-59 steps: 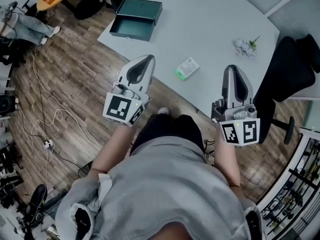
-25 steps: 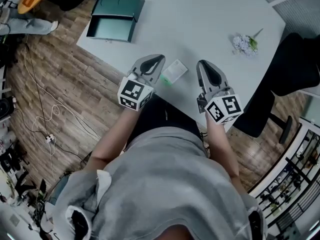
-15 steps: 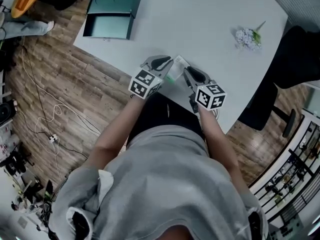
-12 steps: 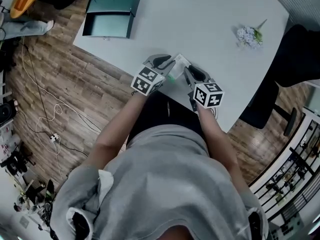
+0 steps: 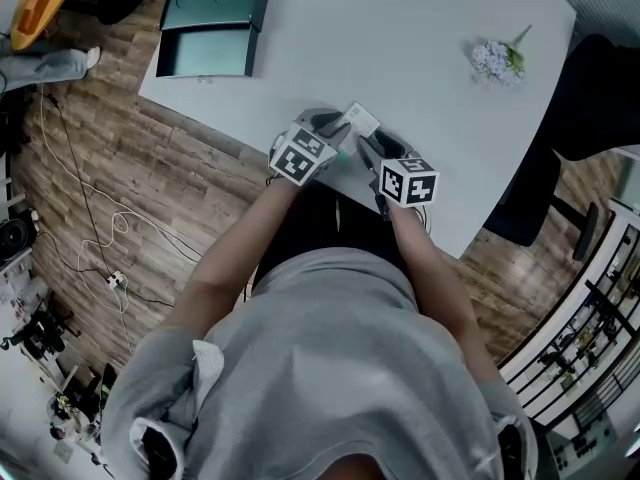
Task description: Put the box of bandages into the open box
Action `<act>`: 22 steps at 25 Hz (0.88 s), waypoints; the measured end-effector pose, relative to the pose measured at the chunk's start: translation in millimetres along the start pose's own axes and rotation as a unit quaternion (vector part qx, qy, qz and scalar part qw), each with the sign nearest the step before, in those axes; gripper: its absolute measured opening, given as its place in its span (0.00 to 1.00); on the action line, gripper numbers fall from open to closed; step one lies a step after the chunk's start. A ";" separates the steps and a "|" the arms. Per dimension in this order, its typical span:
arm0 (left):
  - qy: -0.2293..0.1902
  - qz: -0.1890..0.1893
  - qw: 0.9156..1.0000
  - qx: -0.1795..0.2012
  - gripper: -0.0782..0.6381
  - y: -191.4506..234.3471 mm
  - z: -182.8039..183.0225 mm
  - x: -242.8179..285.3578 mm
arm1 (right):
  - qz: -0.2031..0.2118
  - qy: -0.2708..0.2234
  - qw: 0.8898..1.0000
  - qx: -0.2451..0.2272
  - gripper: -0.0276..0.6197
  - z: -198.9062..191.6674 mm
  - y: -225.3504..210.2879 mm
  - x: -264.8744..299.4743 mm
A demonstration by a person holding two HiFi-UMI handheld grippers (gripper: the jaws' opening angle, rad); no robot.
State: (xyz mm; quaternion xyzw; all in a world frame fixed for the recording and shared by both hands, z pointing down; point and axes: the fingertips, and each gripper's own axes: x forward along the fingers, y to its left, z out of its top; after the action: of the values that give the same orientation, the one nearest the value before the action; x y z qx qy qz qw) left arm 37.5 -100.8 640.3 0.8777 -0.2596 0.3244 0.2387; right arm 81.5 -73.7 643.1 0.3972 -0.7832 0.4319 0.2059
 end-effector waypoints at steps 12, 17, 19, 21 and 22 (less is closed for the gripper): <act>0.024 -0.006 0.999 -0.042 0.26 0.5 -3.6 -0.5 | 0.001 0.010 1.000 -0.003 0.30 -3.2 -3.2 4.6; 0.000 -0.006 0.998 -0.064 0.22 -1.0 -0.8 -1.7 | 0.006 0.006 1.000 -0.001 0.30 0.2 -2.5 2.2; -0.014 -0.013 0.994 -0.106 0.21 1.7 -1.5 -4.1 | 0.012 0.007 1.000 0.003 0.30 -0.6 -1.3 1.4; -0.019 -0.018 0.991 -0.132 0.20 5.8 -3.7 -6.9 | 0.022 0.011 1.000 0.013 0.30 -2.3 1.1 2.3; -0.019 -0.019 0.991 -0.135 0.20 7.1 -4.4 -7.8 | 0.027 0.013 0.999 0.019 0.30 -3.1 2.3 3.2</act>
State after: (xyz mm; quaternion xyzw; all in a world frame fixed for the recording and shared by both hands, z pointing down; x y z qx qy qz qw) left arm 26.1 -101.2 639.7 0.8482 -0.2891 0.2653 0.3558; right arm 77.6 -71.8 645.7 0.3740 -0.7826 0.4574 0.1960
